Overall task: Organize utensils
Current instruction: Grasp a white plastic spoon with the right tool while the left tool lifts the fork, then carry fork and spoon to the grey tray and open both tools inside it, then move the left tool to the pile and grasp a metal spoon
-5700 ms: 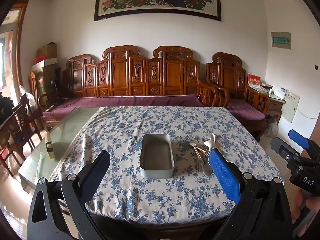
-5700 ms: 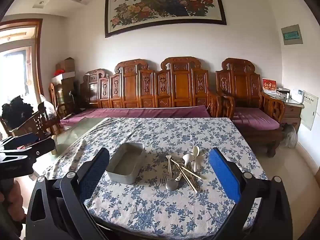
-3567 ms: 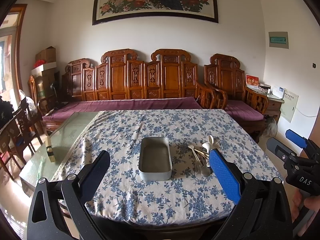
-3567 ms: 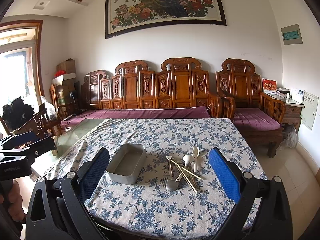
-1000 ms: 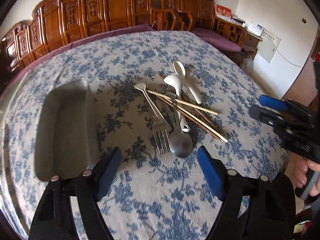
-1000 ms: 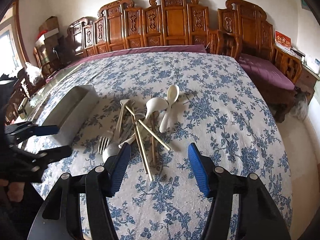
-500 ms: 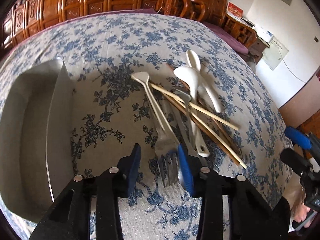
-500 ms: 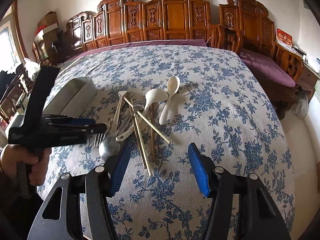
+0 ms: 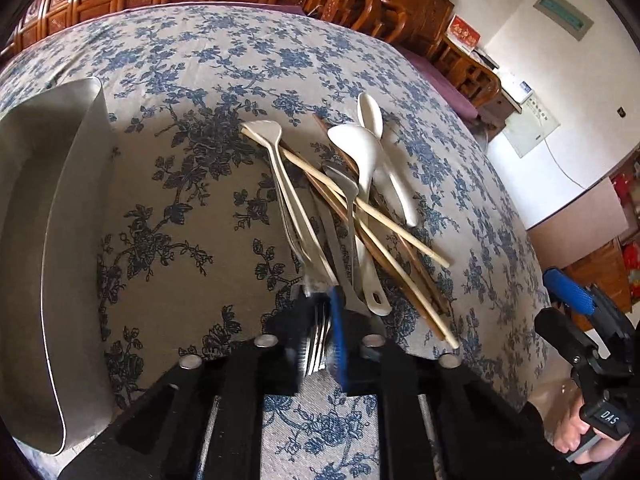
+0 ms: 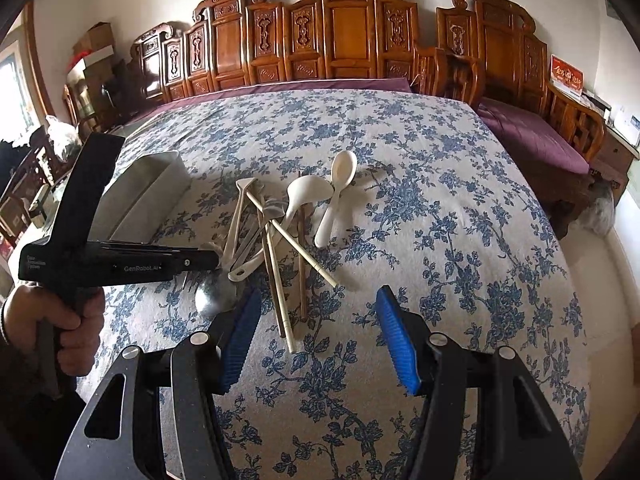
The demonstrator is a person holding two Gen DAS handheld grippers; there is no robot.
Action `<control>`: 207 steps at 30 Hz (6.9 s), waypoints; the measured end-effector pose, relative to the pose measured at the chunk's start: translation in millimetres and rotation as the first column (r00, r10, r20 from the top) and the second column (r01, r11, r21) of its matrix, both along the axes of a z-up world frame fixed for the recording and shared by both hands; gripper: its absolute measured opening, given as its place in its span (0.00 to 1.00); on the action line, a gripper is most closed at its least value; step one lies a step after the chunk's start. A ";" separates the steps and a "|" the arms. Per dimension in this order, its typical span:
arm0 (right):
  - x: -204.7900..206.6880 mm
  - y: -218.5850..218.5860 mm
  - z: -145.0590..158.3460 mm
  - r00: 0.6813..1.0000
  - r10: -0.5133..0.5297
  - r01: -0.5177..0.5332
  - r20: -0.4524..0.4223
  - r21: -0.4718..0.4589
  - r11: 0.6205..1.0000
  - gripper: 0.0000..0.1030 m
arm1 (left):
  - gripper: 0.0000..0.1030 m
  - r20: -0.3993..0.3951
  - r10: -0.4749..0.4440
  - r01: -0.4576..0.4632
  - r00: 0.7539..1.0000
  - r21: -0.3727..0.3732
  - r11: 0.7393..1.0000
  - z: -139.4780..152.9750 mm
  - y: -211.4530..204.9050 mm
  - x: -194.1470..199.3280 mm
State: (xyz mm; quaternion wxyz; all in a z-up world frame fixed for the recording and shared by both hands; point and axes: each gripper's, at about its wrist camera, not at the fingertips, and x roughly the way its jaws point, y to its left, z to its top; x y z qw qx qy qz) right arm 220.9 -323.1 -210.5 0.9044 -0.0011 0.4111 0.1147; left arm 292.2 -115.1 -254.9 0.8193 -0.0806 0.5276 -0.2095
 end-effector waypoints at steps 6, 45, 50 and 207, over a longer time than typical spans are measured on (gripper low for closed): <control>3.3 2.8 -3.5 1.000 0.004 -0.004 -0.007 -0.006 1.000 0.60 | 0.02 0.030 -0.019 0.018 0.999 0.034 0.999 15.6 6.8 -12.8; 159.2 16.9 -62.4 0.980 -0.096 0.066 -0.174 -0.174 0.983 0.10 | 0.02 0.255 -0.050 0.035 0.966 0.065 0.997 79.7 46.4 -37.3; 146.5 13.2 -44.9 0.987 -0.071 0.051 -0.147 -0.135 0.990 0.10 | 0.03 0.272 -0.037 0.014 0.962 0.088 0.996 91.7 58.1 -40.2; 65.9 26.6 -33.8 0.998 0.048 -0.046 -0.034 0.037 0.998 0.29 | 0.02 0.112 -0.157 0.154 0.981 0.039 0.987 13.4 -25.8 -41.3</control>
